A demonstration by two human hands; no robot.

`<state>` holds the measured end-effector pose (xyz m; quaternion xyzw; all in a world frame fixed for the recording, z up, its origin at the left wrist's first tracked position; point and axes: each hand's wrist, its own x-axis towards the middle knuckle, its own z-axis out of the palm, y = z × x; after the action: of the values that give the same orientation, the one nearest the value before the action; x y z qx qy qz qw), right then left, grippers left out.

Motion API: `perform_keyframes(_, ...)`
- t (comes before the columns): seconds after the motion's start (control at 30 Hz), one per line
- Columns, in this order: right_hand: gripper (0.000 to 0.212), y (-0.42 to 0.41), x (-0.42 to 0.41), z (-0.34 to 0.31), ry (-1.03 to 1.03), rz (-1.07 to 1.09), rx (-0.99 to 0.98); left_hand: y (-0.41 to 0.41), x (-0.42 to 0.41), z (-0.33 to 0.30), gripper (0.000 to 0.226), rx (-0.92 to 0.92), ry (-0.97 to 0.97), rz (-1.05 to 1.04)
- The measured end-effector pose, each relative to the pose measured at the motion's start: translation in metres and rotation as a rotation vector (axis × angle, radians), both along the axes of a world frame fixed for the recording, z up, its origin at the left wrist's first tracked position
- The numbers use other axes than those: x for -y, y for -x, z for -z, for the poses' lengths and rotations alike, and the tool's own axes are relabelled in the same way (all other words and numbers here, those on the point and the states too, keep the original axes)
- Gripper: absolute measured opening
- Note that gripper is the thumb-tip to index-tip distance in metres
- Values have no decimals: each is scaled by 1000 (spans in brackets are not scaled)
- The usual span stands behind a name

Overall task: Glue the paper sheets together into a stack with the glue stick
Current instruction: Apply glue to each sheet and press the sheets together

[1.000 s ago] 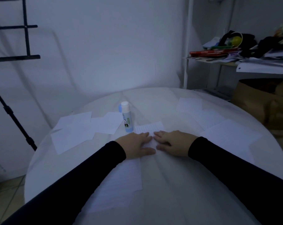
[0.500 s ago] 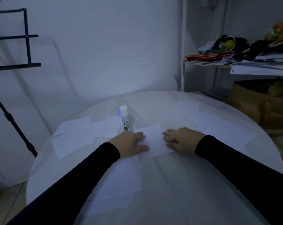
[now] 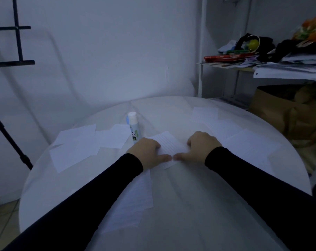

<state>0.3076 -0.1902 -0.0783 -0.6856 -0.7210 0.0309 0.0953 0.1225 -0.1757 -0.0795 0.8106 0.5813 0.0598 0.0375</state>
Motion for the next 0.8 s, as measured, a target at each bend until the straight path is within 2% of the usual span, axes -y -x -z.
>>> perform_keyframes(0.1,66,9,2,1,68,34,-93,-1,-2,3,64,143,-34,-19)
perform_keyframes(0.17,55,13,-2,2,104,57,-154,-1,-3,5,60,179,-34,-25)
perform_keyframes(0.23,58,15,-4,-2,139,63,-179,0,-3,4,56,184,-25,-20)
perform_keyframes(0.4,65,10,-1,-20,257,50,-50,7,0,-4,43,274,39,21)
perform_keyframes(0.6,63,13,-2,-25,325,34,44,7,0,-4,42,221,41,62)
perform_keyframes(0.8,66,7,-5,-22,280,58,-137,6,1,-5,54,300,28,81)
